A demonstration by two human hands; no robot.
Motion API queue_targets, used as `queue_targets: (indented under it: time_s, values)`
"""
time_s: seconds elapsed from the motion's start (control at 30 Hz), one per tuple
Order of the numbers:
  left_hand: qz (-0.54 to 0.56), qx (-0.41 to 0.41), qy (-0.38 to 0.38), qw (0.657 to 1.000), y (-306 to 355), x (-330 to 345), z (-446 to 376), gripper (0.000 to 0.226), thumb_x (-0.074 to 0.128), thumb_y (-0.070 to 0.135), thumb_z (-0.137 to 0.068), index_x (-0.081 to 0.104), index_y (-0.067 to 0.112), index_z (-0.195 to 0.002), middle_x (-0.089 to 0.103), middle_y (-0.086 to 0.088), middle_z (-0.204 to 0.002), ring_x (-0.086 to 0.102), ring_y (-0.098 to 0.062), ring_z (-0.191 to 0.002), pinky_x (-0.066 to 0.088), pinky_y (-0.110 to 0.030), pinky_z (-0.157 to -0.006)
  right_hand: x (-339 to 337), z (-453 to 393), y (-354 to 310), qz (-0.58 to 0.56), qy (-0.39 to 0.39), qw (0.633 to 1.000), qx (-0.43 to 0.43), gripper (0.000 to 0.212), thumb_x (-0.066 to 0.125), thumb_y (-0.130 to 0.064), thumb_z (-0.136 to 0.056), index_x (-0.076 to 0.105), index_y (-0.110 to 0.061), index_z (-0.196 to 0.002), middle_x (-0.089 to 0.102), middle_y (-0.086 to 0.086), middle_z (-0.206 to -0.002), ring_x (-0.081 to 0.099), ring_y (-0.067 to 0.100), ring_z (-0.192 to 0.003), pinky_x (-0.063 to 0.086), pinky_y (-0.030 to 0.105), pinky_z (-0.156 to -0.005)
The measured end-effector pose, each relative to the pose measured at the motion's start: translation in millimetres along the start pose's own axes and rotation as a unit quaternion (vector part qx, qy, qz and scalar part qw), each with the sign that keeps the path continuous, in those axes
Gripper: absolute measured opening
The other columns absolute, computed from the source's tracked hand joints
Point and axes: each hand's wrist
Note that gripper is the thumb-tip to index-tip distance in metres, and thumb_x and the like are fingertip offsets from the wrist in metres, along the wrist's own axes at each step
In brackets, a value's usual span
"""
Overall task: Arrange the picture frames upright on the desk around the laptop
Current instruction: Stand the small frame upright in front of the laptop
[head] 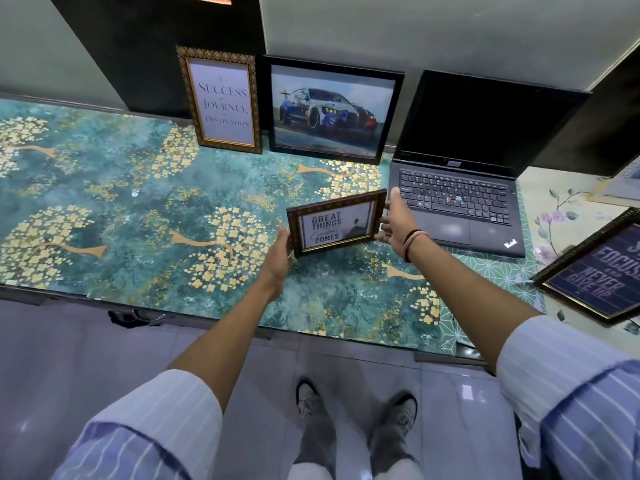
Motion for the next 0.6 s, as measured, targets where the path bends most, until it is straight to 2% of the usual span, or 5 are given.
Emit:
queue_targets:
  time_s: [0.07, 0.17, 0.33, 0.53, 0.6]
  values:
    - [0.012, 0.007, 0.006, 1.000, 0, 6, 4, 0.055, 0.019, 0.062, -0.104, 0.065, 0.040, -0.125, 0.058, 0.005, -0.143, 0.044, -0.016, -0.139, 0.023, -0.049, -0.123, 4, -1, 3, 0.035, 0.008, 0.999, -0.007, 0.072, 0.022, -0.066, -0.096, 0.048, -0.020, -0.145, 0.052, 0.006, -0.129, 0.050, 0.027, -0.115, 0.047, 0.050, -0.098]
    - [0.004, 0.018, 0.005, 1.000, -1, 11, 10, 0.044, 0.017, 0.056, -0.107, 0.060, 0.050, -0.114, 0.050, 0.001, -0.154, 0.038, -0.013, -0.139, 0.019, -0.047, -0.123, 8, -2, 13, 0.052, 0.000, 0.999, -0.007, 0.077, 0.020, -0.070, -0.093, 0.049, -0.022, -0.146, 0.047, 0.006, -0.151, 0.042, 0.029, -0.139, 0.035, 0.056, -0.113]
    - [-0.012, 0.016, 0.013, 1.000, -11, 9, 4, 0.059, 0.020, 0.058, -0.105, 0.049, 0.031, -0.148, 0.043, 0.000, -0.159, 0.034, -0.018, -0.148, 0.020, -0.047, -0.123, 10, 4, 25, 0.064, -0.018, 0.998, -0.009, 0.079, 0.018, -0.070, -0.095, 0.041, -0.020, -0.151, 0.039, -0.002, -0.153, 0.032, 0.018, -0.143, 0.024, 0.051, -0.117]
    - [0.035, -0.026, 0.102, 0.994, -18, 10, 14, 0.063, 0.033, 0.052, -0.105, 0.038, 0.014, -0.155, 0.040, -0.004, -0.160, 0.036, -0.024, -0.149, 0.027, -0.048, -0.123, 0, 25, 39, 0.023, 0.013, 1.000, 0.010, 0.070, 0.022, -0.059, -0.100, 0.022, -0.020, -0.158, 0.022, 0.005, -0.165, 0.028, 0.031, -0.149, 0.032, 0.056, -0.116]
    - [0.050, -0.030, 0.124, 0.991, -19, 13, 22, 0.054, 0.035, 0.048, -0.107, 0.052, 0.014, -0.144, 0.050, -0.004, -0.150, 0.043, -0.025, -0.141, 0.030, -0.049, -0.121, -10, 36, 44, 0.005, 0.012, 1.000, 0.021, 0.071, 0.024, -0.060, -0.100, 0.025, -0.019, -0.158, 0.024, 0.006, -0.165, 0.031, 0.033, -0.147, 0.038, 0.056, -0.111]
Point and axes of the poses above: each hand's wrist, its own z-axis away from the middle knuckle, its own x-axis out of the palm, y = z × x
